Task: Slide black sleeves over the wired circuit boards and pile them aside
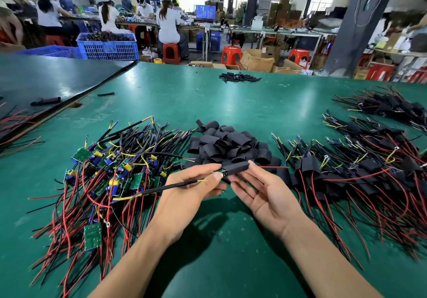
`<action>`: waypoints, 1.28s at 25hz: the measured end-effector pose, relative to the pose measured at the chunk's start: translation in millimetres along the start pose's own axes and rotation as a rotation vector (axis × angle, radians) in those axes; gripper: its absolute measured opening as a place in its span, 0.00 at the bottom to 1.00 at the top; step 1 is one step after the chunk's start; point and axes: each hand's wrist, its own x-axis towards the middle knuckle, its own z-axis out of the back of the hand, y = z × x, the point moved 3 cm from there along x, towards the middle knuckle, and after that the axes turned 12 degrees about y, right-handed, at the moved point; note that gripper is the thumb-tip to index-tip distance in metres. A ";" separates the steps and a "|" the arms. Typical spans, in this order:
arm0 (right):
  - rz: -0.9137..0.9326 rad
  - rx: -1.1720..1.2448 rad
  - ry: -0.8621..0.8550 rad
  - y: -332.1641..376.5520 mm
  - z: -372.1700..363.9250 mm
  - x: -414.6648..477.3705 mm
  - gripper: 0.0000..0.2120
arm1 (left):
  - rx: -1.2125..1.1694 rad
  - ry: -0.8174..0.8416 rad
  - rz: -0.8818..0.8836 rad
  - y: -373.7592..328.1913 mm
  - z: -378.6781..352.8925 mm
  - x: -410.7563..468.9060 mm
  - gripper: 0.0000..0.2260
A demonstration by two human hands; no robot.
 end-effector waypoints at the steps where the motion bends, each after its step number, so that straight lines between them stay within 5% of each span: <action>1: 0.000 -0.001 0.003 0.2 -0.2 -0.4 0.08 | -0.021 -0.011 0.000 0.7 0.7 0.5 0.09; 11: 0.025 -0.175 0.018 2.2 4.5 0.5 0.16 | 0.103 -0.033 0.074 6.1 4.2 0.8 0.07; 19: 0.039 -0.160 0.069 -4.7 0.2 1.4 0.16 | -0.116 -0.146 0.096 7.5 10.4 1.3 0.07; 25: 0.104 -0.157 0.135 -5.1 -4.7 1.1 0.16 | -0.349 -0.112 0.117 7.6 11.8 4.4 0.16; 32: 0.081 -0.221 0.172 -5.2 -6.5 -0.3 0.20 | -0.263 -0.055 0.159 6.7 12.0 2.6 0.18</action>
